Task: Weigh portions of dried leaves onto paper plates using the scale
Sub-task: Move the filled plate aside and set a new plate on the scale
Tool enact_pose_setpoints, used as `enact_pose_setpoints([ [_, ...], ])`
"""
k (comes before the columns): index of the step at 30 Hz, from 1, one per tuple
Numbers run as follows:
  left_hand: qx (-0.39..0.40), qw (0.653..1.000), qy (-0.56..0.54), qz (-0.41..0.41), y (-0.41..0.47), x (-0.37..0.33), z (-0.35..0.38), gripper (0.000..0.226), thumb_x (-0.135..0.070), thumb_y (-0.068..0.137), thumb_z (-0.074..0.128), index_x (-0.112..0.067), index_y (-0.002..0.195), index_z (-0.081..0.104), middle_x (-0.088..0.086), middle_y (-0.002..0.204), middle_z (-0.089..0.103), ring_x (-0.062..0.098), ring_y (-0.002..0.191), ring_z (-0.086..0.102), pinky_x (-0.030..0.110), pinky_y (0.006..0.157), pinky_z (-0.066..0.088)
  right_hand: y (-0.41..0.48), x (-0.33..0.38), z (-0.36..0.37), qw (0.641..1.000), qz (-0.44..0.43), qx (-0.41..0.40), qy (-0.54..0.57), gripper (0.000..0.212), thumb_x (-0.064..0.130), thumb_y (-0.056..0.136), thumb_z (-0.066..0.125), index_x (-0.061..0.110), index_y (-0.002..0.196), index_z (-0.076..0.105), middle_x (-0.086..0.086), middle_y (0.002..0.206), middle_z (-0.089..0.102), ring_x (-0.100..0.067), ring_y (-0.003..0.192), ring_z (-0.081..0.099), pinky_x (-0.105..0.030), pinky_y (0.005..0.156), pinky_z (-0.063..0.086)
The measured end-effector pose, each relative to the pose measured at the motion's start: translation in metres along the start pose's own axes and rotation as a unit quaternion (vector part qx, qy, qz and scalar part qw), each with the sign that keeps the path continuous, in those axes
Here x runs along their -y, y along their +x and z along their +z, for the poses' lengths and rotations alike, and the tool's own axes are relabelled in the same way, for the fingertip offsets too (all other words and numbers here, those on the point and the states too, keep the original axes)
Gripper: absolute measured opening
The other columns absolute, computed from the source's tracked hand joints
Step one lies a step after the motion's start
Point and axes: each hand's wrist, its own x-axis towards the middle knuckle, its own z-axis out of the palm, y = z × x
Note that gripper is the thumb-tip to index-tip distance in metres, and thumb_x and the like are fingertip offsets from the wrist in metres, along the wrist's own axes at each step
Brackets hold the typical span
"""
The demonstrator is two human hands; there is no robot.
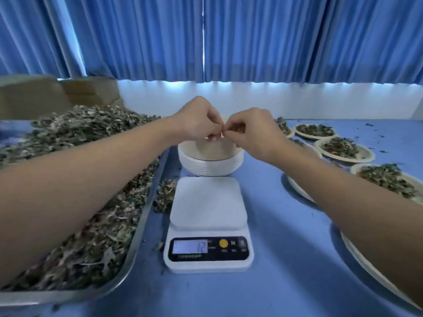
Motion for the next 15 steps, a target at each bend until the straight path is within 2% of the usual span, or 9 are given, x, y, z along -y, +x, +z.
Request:
enact_pose_setpoints([
  [3,-0.028,0.998,0.061,0.02,-0.006,0.039,-0.02,0.012,-0.018,0.086,0.07,-0.015,0.094,0.078,0.0,0.088,0.074,0.014,0.083,0.066,0.03,0.079,0.054,0.028,0.012,0.02,0.995,-0.048,0.052,-0.067,0.015,0.033,0.093,0.066,0.024,0.098,0.077,0.004,0.098,0.064,-0.017,0.088,0.061,-0.038,0.081,0.051],
  [6,-0.026,0.992,0.117,0.041,-0.01,0.064,-0.025,0.02,-0.029,0.089,0.067,-0.021,0.105,0.076,-0.004,0.104,0.073,0.014,0.098,0.066,0.03,0.087,0.051,0.044,0.014,0.032,0.981,-0.064,0.126,-0.131,0.028,0.045,0.097,0.059,0.023,0.098,0.076,0.003,0.107,0.064,-0.021,0.099,0.059,-0.045,0.089,0.051],
  [8,-0.032,0.988,0.138,0.06,-0.011,0.075,-0.026,0.021,-0.027,0.091,0.064,-0.024,0.108,0.075,-0.005,0.113,0.071,0.014,0.105,0.063,0.031,0.092,0.048,0.049,0.012,0.032,0.979,-0.081,0.139,-0.127,0.031,0.045,0.098,0.058,0.019,0.093,0.076,0.002,0.103,0.068,-0.021,0.092,0.059,-0.04,0.086,0.05],
  [12,-0.043,0.983,0.135,0.117,-0.009,0.083,-0.023,0.018,-0.022,0.093,0.064,-0.02,0.105,0.077,-0.006,0.114,0.07,0.014,0.107,0.061,0.034,0.099,0.044,0.051,0.001,0.022,0.976,-0.097,0.169,-0.102,0.021,0.038,0.095,0.066,0.021,0.093,0.077,0.01,0.101,0.071,-0.004,0.082,0.059,-0.006,0.069,0.035],
  [14,-0.042,0.983,0.117,0.137,-0.008,0.084,-0.022,0.017,-0.024,0.093,0.065,-0.019,0.104,0.077,-0.006,0.113,0.07,0.014,0.107,0.061,0.036,0.101,0.043,0.05,-0.004,0.018,0.975,-0.103,0.173,-0.094,0.02,0.038,0.094,0.067,0.022,0.095,0.079,0.013,0.101,0.071,-0.001,0.087,0.06,-0.006,0.073,0.036],
  [15,-0.04,0.983,0.107,0.145,-0.007,0.085,-0.021,0.017,-0.025,0.093,0.066,-0.019,0.104,0.077,-0.006,0.113,0.07,0.013,0.107,0.062,0.037,0.101,0.043,0.049,-0.005,0.017,0.974,-0.111,0.173,-0.091,0.02,0.037,0.094,0.067,0.022,0.096,0.08,0.013,0.101,0.07,-0.003,0.088,0.061,-0.013,0.078,0.042],
])
